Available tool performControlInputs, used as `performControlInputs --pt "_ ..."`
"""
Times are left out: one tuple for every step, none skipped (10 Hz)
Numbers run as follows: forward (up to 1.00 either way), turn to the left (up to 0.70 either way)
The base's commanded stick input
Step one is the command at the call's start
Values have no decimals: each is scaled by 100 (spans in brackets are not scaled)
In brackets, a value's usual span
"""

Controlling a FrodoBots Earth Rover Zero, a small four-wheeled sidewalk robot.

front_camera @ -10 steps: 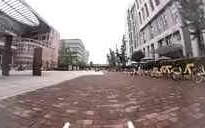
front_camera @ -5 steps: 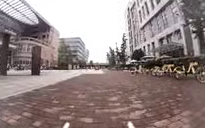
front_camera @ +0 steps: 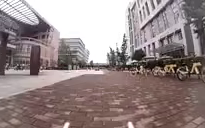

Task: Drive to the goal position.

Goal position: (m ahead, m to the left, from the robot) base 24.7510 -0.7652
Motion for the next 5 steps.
performControlInputs --pt "45 0" --pt "45 0" --pt "45 0" --pt "45 0" --pt "45 0"
